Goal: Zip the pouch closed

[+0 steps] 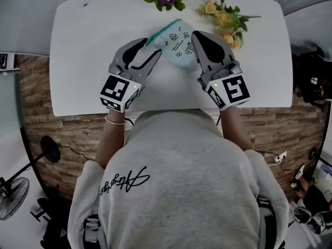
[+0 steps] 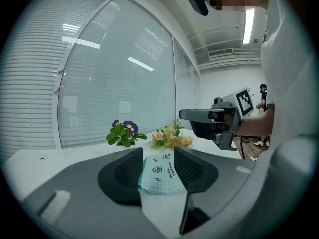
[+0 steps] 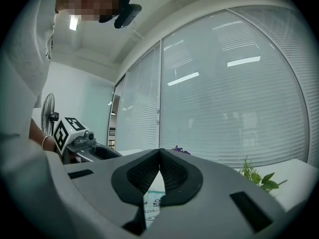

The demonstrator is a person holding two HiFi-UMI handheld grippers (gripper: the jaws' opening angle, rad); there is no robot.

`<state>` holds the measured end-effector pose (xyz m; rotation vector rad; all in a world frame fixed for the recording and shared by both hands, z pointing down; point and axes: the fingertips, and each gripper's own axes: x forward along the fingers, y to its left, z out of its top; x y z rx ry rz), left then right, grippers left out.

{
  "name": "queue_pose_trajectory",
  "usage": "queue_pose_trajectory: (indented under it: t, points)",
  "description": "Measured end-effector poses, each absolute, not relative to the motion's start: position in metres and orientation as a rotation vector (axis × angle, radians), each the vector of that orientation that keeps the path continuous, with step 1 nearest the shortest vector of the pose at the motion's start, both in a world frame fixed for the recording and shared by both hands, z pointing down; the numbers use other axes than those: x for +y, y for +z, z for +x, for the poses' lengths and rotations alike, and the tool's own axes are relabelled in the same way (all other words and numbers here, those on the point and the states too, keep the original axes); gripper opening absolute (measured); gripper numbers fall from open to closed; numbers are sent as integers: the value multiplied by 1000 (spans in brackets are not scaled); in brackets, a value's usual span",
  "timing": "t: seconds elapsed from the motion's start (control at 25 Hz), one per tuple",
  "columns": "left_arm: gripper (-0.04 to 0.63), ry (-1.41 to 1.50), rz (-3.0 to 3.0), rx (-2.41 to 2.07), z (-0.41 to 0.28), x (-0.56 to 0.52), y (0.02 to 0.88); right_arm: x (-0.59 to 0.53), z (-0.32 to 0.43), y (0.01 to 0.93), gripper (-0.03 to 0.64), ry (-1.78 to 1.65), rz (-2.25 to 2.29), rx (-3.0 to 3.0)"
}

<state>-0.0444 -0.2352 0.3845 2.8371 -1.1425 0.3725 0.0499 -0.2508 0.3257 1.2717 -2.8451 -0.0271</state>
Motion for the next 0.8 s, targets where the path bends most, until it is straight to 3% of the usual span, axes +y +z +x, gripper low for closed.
queue_pose_trajectory:
  t: [0.2,0.56,0.8]
  points:
    - [176,315,2888,-1161,-40,-234,357,-251,55,318,2,-51,1283,-2855]
    - [36,209,2962,-1224,-35,-229,312,-247,57,298,2,-96,1265,-2890]
    - [20,122,2987,-1243,-30,-225,288,-242,58,285,2,-107,1248,-2905]
